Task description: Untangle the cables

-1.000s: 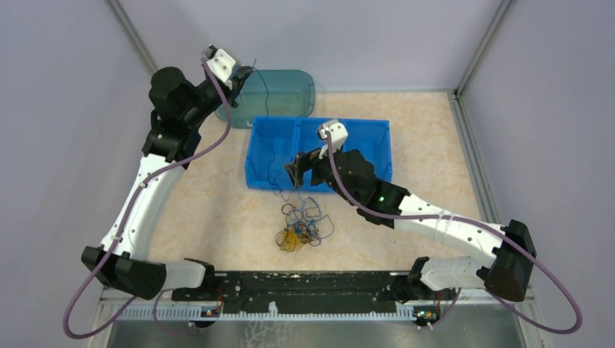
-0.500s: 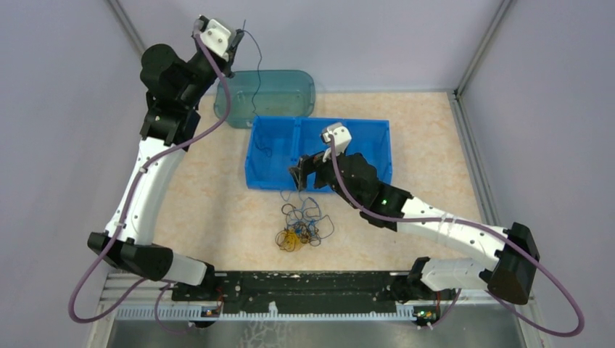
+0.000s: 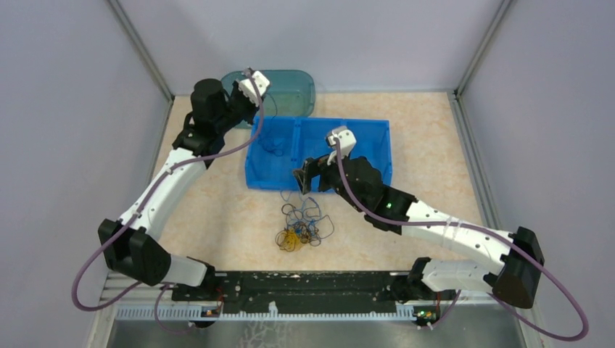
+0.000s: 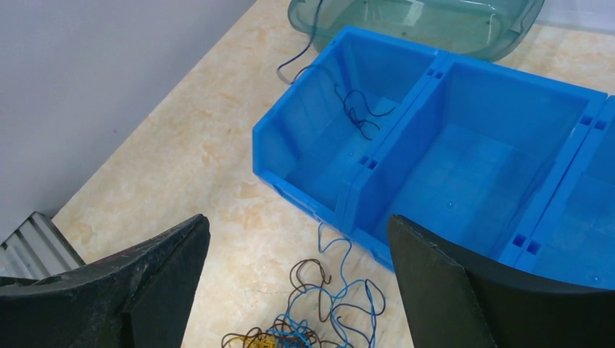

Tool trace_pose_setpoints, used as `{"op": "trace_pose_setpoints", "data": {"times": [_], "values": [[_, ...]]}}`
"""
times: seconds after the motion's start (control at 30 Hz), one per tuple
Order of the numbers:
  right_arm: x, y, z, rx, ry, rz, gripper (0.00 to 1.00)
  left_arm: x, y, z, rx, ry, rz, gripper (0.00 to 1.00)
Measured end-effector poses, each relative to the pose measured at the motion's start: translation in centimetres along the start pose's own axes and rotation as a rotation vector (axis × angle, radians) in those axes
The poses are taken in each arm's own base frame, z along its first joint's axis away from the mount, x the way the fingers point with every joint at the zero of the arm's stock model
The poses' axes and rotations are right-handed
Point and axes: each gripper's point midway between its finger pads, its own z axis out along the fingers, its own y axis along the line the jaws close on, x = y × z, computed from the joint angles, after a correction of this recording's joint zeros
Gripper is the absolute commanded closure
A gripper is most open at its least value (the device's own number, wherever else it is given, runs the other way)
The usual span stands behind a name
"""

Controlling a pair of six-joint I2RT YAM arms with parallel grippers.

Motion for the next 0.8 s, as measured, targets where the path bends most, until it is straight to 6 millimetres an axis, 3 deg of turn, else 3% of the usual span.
{"op": "trace_pose_setpoints", "data": {"times": [0.07,0.2,0.33,0.6,0.67,0.8], "values": [[-0.1,-0.1,-0.2,0.0,-0.004,0.002,0.08,3.1,-1.4,0.0,0.041,0.089,0.002,0.94],[-0.2,-0.1,-0.4,0.002,-0.005,0.002,0.08,6.0,-2.5,-0.1,0.088,0.198,0.008,0.79],[0.2,-0.3,-0.4,0.012,0.009,0.005,0.08,7.5,-2.9,-0.1,0.111,0.272,0.0,0.78],[0.8,-0.6,-0.5,0.026,0.03,0.022,0.08,8.5,-3.0,-0.3,0.109,0.323,0.025,0.71],[1.2,-0.8,-0.6,0.035,0.043,0.022,0.08,8.6,-2.7,0.0,0.1,0.335,0.028,0.59],[1.9,-1.2,-0.7,0.052,0.07,0.025,0.09,7.9,-2.7,0.0,0.121,0.348,0.022,0.18]]}}
